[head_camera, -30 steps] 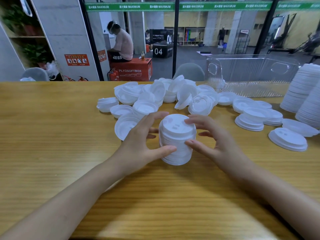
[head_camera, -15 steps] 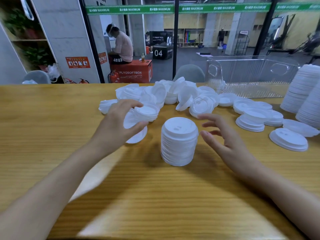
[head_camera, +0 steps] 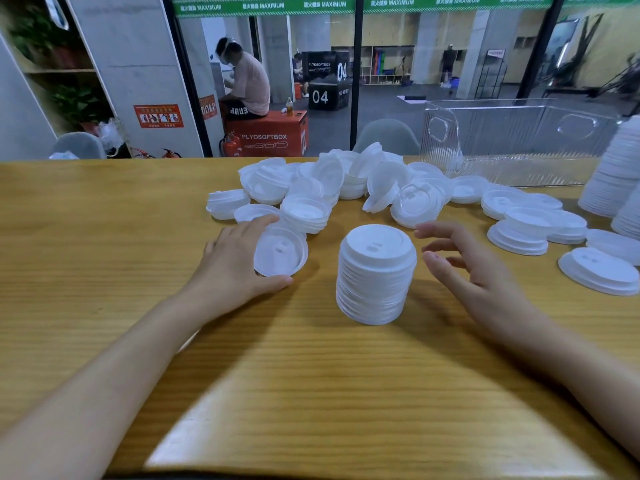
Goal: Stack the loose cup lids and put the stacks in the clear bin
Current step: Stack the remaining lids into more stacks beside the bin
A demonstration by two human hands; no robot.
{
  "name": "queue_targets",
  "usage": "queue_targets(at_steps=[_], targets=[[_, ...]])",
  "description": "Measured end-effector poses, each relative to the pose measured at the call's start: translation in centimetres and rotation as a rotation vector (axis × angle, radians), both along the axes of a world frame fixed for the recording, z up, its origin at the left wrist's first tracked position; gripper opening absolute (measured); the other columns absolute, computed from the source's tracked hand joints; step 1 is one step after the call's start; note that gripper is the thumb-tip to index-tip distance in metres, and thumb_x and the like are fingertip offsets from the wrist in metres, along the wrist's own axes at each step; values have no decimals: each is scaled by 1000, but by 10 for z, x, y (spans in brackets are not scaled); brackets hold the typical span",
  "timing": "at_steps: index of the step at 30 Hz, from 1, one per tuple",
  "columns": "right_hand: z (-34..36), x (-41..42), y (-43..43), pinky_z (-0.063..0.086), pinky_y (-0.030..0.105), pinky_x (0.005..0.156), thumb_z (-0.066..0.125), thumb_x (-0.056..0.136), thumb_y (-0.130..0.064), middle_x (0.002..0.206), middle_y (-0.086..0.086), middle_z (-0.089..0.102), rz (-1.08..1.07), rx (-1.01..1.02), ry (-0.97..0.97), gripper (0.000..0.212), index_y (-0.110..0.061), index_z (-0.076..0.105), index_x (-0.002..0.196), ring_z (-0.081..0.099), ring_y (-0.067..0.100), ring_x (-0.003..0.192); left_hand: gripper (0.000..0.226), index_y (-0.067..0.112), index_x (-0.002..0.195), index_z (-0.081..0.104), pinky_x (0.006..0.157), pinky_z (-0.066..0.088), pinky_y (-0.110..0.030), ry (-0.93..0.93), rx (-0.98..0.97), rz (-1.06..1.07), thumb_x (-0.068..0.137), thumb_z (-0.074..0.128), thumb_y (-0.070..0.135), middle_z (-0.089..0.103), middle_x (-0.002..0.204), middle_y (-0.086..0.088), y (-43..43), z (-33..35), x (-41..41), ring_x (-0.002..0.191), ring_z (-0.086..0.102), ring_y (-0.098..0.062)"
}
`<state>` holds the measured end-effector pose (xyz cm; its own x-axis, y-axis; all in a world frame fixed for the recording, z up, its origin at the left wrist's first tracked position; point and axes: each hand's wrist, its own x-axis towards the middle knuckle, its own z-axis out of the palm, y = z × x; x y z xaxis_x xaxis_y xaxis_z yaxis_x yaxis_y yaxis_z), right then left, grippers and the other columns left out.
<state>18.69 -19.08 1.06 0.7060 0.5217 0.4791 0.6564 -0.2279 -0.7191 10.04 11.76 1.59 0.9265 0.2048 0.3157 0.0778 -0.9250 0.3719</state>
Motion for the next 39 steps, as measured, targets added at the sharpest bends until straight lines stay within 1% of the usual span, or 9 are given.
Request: queue_targets(at_steps=[3, 6, 9, 13, 16, 20, 26, 34, 39], targets=[[1, 0, 0, 42, 9, 89, 49, 92, -47, 125, -14, 58, 1, 5, -13, 35, -33, 52, 123, 57, 3, 112, 92, 26, 144, 37, 105, 27, -37, -54, -25, 4, 68, 84, 47, 42, 137, 11, -1, 2, -1, 130, 37, -15], [1, 0, -1, 43, 10, 89, 46, 88, -53, 126, -14, 58, 8, 5, -21, 43, -32, 52, 124, 57, 3, 112, 79, 18, 134, 49, 96, 35, -19, -173, -154, -57, 67, 88, 33, 39, 127, 14, -3, 4, -1, 112, 45, -6], [1, -1, -1, 43, 10, 89, 48, 89, -52, 126, -15, 58, 18, 4, -26, 43, -30, 52, 125, 57, 4, 112, 80, 21, 137, 47, 84, 35, -6, -194, -170, -79, 68, 87, 27, 40, 127, 13, -6, 5, -1, 105, 47, -7], [1, -1, -1, 43, 11, 88, 52, 93, -37, 126, -14, 58, 16, -3, -25, 32, -31, 52, 125, 57, 5, 112, 102, 33, 140, 38, 99, 29, -21, -51, -130, -132, 49, 71, 67, 35, 129, 24, -8, 4, -4, 119, 32, 2], [2, -2, -1, 42, 10, 88, 51, 92, -35, 126, -12, 58, 14, -7, -21, 34, -28, 52, 126, 57, 5, 112, 100, 34, 138, 41, 106, 32, -34, 26, -73, -145, 49, 59, 77, 37, 126, 27, -8, 3, -4, 118, 34, 1], [2, -2, -2, 43, 11, 88, 51, 92, -35, 125, -11, 59, 17, -4, -21, 34, -27, 53, 126, 57, 6, 112, 87, 35, 136, 44, 110, 33, -41, 39, -101, -165, 64, 47, 82, 40, 125, 28, -7, 6, -7, 122, 39, -2], [1, 1, -1, 44, 12, 87, 47, 89, -51, 123, -13, 59, 26, -19, -41, 42, -29, 53, 125, 58, 8, 110, 88, 60, 127, 30, 111, 28, -34, 144, -74, -205, 47, 60, 83, 40, 126, 34, -8, 9, -10, 127, 33, -1], [0, 1, -1, 45, 14, 87, 47, 89, -51, 123, -13, 60, 23, -19, -39, 44, -27, 54, 125, 58, 6, 109, 78, 57, 125, 35, 107, 33, -36, 14, -77, -235, 54, 60, 78, 45, 119, 33, -9, 6, -8, 113, 41, 3], [0, 1, -1, 45, 13, 87, 47, 89, -51, 123, -12, 60, 28, -13, -40, 45, -26, 54, 125, 58, 8, 110, 73, 49, 134, 42, 91, 34, -5, -220, -244, -303, 64, 65, 58, 48, 123, 17, -19, 16, -10, 109, 49, 3]])
